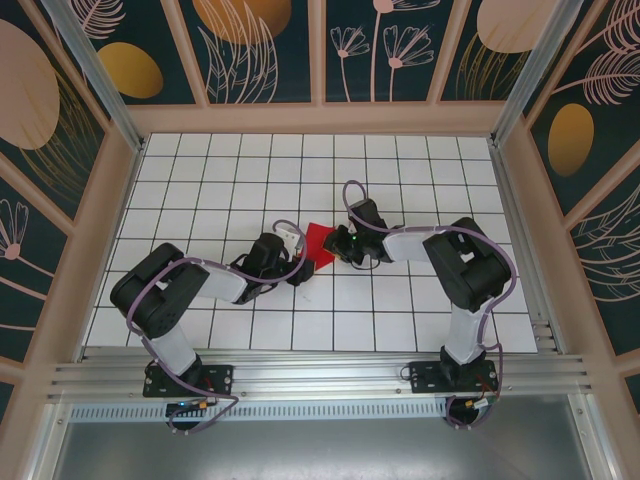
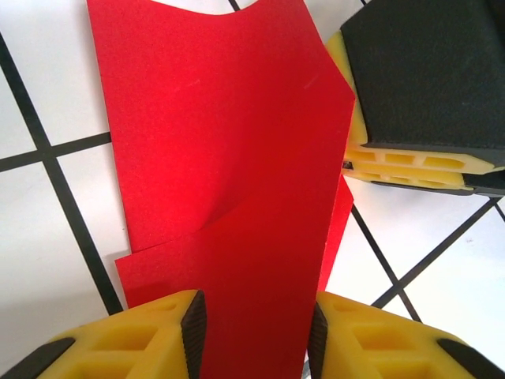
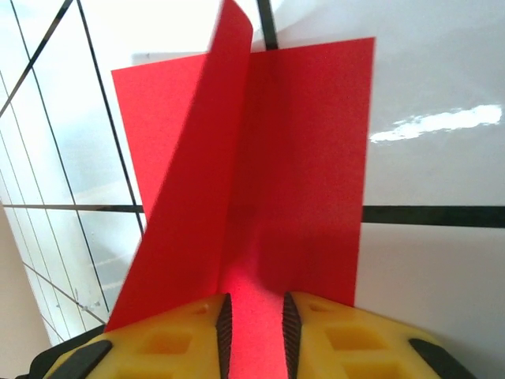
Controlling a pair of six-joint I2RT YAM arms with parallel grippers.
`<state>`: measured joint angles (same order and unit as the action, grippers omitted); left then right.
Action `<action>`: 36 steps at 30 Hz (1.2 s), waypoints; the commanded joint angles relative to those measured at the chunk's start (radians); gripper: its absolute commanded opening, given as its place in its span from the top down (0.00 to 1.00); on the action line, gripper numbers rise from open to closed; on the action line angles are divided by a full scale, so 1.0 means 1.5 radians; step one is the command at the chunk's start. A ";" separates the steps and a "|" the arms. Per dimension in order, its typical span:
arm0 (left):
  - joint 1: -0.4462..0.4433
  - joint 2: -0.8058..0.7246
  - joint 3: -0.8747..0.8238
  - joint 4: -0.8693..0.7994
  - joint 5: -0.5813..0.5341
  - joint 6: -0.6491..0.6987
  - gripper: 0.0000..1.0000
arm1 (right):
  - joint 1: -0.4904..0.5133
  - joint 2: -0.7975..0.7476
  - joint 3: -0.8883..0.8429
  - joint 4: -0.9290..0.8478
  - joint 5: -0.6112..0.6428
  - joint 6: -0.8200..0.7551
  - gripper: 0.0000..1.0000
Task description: Fold a paper plane with a square sheet of paper (pick it up from the middle)
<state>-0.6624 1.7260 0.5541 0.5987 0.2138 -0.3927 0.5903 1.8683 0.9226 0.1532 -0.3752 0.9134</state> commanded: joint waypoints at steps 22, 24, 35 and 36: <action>-0.030 -0.004 0.009 0.002 -0.079 0.045 0.51 | 0.005 0.033 -0.005 -0.045 0.032 -0.014 0.59; -0.032 -0.025 0.005 0.005 -0.107 0.048 0.50 | 0.004 0.033 -0.006 -0.041 0.027 -0.010 0.59; -0.037 -0.033 -0.020 0.048 -0.115 0.067 0.49 | 0.001 0.029 -0.015 -0.026 0.012 0.000 0.57; -0.037 -0.030 -0.020 0.049 -0.109 0.067 0.53 | -0.001 0.029 -0.015 -0.026 0.012 0.001 0.57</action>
<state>-0.7109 1.6966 0.5388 0.6357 0.0570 -0.3149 0.5926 1.8683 0.9340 0.1577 -0.3950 0.9195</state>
